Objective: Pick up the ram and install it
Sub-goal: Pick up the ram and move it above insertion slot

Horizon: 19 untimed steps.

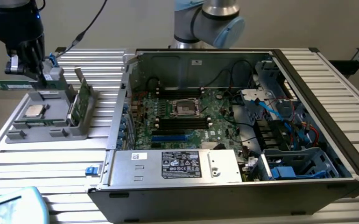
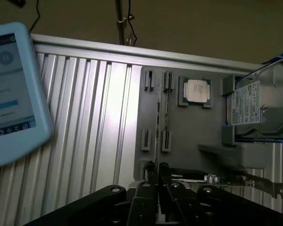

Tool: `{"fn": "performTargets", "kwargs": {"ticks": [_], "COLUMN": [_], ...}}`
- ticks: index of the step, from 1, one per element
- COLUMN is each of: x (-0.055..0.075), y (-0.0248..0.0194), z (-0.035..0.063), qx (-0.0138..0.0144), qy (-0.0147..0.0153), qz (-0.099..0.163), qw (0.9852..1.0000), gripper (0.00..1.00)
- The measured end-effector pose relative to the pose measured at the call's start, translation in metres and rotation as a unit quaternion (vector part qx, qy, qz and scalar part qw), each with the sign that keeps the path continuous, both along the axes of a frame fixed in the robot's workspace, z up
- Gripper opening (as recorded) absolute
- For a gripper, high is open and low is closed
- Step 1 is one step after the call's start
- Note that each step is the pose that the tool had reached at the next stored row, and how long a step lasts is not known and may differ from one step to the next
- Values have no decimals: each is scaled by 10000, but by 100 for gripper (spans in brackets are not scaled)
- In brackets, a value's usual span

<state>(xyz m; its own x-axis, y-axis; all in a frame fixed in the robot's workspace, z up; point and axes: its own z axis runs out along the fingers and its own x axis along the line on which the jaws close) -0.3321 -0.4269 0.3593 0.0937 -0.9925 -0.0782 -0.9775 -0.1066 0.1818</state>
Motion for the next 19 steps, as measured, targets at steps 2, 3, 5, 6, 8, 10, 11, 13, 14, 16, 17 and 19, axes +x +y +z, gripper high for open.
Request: {"fn": "performTargets", "kwargs": {"ticks": [2,3,5,6,8,10,11,13,14,16,17,19], "x": [73,120,209,254,347,408,437,500,536,626,672,763], "y": [-3,-3,-3,-3,-5,-8,-10,-15,-18,-24,-28,-35], "z": [49,66,76,75,83,138,167,228,257,306,329,371], "qx": [4,4,3,4,13,61,92,156,180,192,193,194], "qy": [-1,0,1,0,0,1,0,0,1,0,0,1], "qz": [1,1,0,0,1,4,6,10,11,11,11,11], "qw": [10000,10000,10000,10000,10000,10000,10000,9999,9998,9998,9998,9998], "gripper": [14,14,14,14,14,14,14,14,14,14,14,14]}}
